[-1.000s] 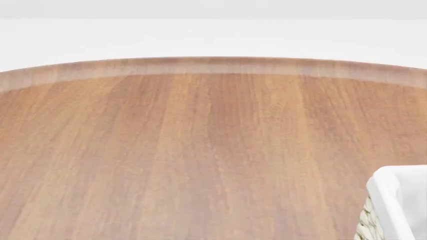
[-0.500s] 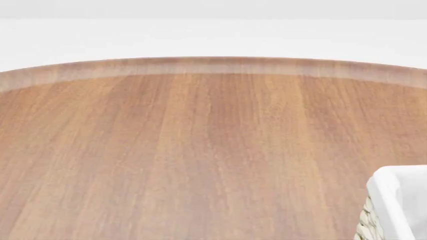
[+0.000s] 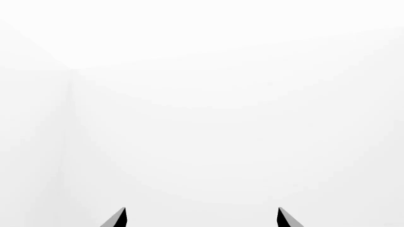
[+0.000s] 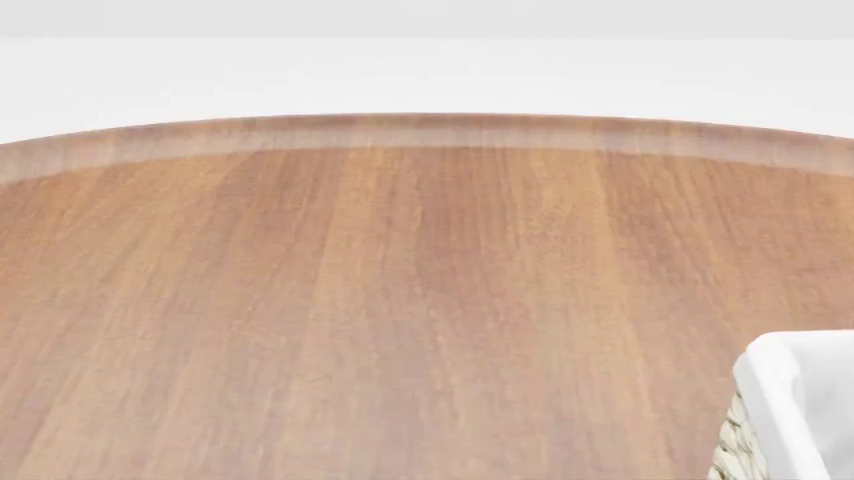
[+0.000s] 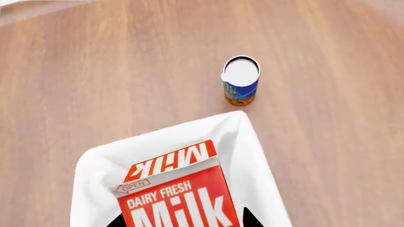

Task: Pick the milk and place it in the basket.

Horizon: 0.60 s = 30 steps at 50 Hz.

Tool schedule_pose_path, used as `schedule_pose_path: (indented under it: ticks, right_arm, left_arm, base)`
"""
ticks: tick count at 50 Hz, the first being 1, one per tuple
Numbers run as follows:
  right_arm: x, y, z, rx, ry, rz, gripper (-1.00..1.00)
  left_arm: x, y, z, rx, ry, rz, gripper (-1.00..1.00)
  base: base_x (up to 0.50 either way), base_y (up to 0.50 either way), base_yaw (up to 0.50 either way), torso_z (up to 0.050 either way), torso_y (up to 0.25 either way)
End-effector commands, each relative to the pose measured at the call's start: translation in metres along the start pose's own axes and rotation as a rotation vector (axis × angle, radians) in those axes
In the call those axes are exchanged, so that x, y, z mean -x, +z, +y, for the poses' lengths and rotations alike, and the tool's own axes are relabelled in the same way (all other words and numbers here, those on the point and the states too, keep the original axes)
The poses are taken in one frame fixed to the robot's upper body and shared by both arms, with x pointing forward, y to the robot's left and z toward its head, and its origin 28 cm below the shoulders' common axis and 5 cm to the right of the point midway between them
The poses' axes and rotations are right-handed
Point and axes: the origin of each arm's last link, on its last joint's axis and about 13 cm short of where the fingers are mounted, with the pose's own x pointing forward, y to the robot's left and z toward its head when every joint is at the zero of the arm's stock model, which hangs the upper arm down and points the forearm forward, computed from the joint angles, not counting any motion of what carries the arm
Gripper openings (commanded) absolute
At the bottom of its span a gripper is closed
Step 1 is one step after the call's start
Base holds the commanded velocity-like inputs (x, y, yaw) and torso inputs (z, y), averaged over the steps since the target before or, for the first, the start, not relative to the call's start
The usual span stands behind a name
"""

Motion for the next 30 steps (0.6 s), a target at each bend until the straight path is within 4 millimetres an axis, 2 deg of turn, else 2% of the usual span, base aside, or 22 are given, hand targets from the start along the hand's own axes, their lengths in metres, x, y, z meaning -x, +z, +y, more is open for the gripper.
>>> schedule_pose_path:
  ticks: [1,30]
  right_arm:
    - [-0.007,0.003,0.007,-0.009,0.045,0.009,-1.0]
    - [-0.017,0.002,0.023,-0.021,0.052,0.115,-1.0]
  left_arm:
    - [0.0,0.0,0.001,-0.001,0.003,0.0,1.0]
    - [0.001,-0.002,0.001,0.004,0.005,0.004,1.0]
  base:
    - [0.0,0.0,0.0,0.0,0.0]
    - [0.0,0.0,0.0,0.001,0.001]
